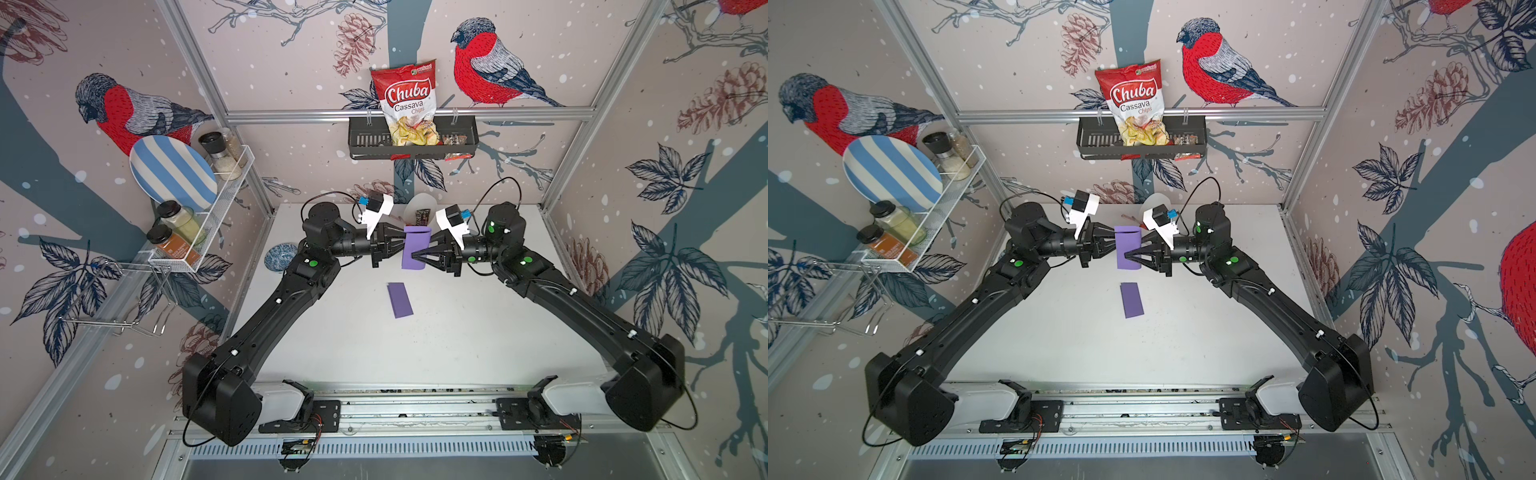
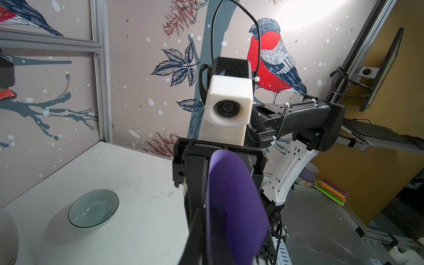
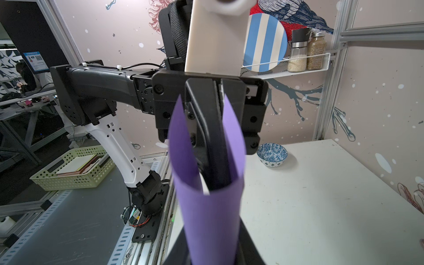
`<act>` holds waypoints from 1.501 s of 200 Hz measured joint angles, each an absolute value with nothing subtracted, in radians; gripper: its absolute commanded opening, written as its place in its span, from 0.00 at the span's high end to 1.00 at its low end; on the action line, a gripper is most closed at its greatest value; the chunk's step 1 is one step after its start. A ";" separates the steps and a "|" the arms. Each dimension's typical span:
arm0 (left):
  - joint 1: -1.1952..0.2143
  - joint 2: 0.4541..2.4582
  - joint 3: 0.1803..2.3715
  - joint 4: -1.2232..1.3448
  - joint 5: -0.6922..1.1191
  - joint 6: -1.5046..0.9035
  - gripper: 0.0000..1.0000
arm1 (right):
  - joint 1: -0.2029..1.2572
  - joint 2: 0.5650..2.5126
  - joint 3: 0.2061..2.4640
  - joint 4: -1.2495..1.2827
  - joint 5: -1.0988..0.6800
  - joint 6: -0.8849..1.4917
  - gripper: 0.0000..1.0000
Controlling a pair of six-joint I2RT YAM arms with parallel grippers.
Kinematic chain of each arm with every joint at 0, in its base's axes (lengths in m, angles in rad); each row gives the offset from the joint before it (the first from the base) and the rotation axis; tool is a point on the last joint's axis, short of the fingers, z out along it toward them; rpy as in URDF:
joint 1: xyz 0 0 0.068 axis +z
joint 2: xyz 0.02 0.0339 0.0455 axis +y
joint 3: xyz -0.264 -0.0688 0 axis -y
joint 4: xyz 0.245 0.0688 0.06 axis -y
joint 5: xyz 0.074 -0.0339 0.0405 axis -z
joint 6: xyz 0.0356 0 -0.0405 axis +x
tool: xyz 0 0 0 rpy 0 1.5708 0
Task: Fold the square paper along the opposite sides
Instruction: Fold the paper.
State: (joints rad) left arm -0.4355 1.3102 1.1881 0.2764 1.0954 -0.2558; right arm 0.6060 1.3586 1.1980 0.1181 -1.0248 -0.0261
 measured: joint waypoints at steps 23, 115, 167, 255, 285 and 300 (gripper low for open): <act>-0.435 1.310 1.188 0.276 1.095 -0.256 1.00 | 0.606 1.361 1.198 0.118 -1.025 -0.026 0.75; -0.435 1.314 1.188 0.277 1.096 -0.256 1.00 | 0.606 1.361 1.198 0.118 -1.025 -0.023 0.76; -0.435 1.314 1.188 0.277 1.096 -0.256 1.00 | 0.606 1.361 1.198 0.118 -1.025 -0.023 0.77; -0.435 1.314 1.188 0.277 1.095 -0.256 1.00 | 0.606 1.361 1.197 0.118 -1.025 -0.023 0.79; -0.435 1.314 1.188 0.277 1.095 -0.256 1.00 | 0.606 1.360 1.196 0.119 -1.025 -0.023 0.80; -0.435 1.314 1.188 0.277 1.095 -0.256 1.00 | 0.606 1.360 1.195 0.119 -1.025 -0.023 0.80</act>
